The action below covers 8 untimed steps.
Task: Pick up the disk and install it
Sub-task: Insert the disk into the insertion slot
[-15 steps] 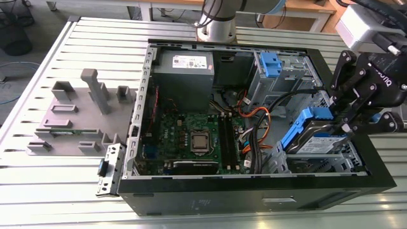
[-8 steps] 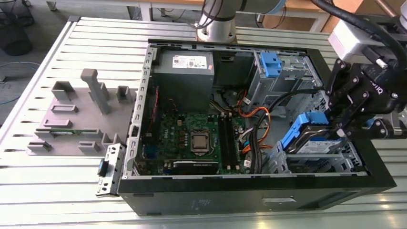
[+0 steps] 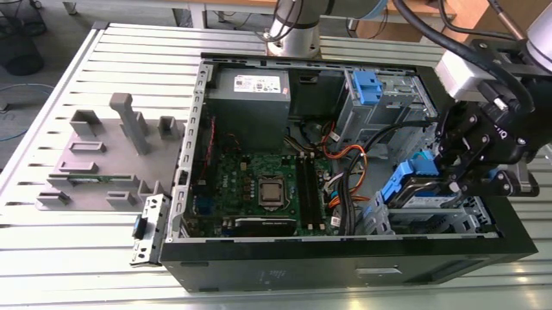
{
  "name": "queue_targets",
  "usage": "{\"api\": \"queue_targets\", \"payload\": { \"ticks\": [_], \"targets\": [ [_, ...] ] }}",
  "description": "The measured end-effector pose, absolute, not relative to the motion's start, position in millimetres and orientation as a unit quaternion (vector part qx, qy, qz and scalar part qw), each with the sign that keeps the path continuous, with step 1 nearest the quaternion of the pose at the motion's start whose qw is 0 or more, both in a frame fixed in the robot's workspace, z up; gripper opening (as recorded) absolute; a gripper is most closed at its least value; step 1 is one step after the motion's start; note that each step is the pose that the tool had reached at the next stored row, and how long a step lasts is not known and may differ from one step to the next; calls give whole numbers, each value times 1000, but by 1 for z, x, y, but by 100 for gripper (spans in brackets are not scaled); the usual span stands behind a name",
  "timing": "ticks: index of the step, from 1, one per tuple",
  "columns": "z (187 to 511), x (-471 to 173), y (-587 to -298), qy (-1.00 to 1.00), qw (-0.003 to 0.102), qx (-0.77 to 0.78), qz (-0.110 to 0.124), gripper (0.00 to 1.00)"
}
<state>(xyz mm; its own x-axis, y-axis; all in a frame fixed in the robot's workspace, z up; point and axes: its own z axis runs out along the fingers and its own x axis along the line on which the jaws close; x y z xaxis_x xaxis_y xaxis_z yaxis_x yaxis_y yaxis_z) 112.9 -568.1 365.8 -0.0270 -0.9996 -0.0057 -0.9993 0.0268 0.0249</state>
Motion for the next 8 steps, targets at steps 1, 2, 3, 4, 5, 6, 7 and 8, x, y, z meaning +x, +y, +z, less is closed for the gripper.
{"api": "queue_targets", "payload": {
  "ticks": [1,2,3,4,5,6,7,8],
  "targets": [
    [364,113,-568,-717,7,697,-11,35],
    [362,113,-568,-717,7,697,-11,35],
    [360,113,-568,-717,7,697,-11,35],
    [359,113,-568,-717,7,697,-11,35],
    [357,113,-569,-717,7,697,-11,35],
    [355,113,-569,-717,7,697,-11,35],
    [353,113,-569,-717,7,697,-11,35],
    [351,113,-569,-717,7,697,-11,35]
  ]
}}
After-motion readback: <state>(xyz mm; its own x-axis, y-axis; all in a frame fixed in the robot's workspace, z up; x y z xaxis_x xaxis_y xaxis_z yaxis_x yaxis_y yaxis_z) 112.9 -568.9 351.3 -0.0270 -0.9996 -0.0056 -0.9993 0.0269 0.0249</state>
